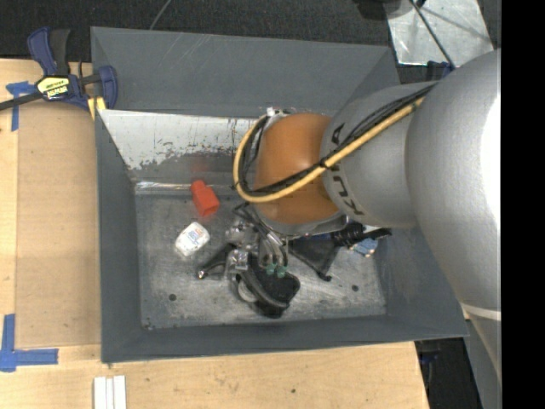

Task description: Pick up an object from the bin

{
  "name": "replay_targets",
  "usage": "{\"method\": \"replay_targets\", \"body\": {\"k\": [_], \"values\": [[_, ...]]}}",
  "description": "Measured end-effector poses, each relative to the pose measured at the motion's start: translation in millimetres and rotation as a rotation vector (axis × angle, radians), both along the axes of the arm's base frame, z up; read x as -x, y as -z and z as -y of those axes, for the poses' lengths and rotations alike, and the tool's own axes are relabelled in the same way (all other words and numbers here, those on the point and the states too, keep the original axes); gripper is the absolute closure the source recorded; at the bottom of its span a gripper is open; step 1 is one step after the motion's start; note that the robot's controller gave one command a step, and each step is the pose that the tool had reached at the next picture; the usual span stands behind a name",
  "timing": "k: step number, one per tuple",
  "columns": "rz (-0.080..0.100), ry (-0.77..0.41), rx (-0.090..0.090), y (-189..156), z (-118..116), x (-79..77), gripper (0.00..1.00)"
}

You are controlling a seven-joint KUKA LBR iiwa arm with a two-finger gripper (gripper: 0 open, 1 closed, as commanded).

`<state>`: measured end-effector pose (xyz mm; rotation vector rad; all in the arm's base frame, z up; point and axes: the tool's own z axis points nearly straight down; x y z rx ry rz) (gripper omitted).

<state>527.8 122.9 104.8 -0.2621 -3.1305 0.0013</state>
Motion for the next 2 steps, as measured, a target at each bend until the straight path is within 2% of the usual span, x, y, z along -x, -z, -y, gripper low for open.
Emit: {"method": "replay_targets", "body": {"k": [1,2], "values": [[0.000,0.025,0.001,-22.2,3.4,-1.0,1.00],[0.006,0.003,-0.001,-102.9,15.3,-2.4,1.00]]}}
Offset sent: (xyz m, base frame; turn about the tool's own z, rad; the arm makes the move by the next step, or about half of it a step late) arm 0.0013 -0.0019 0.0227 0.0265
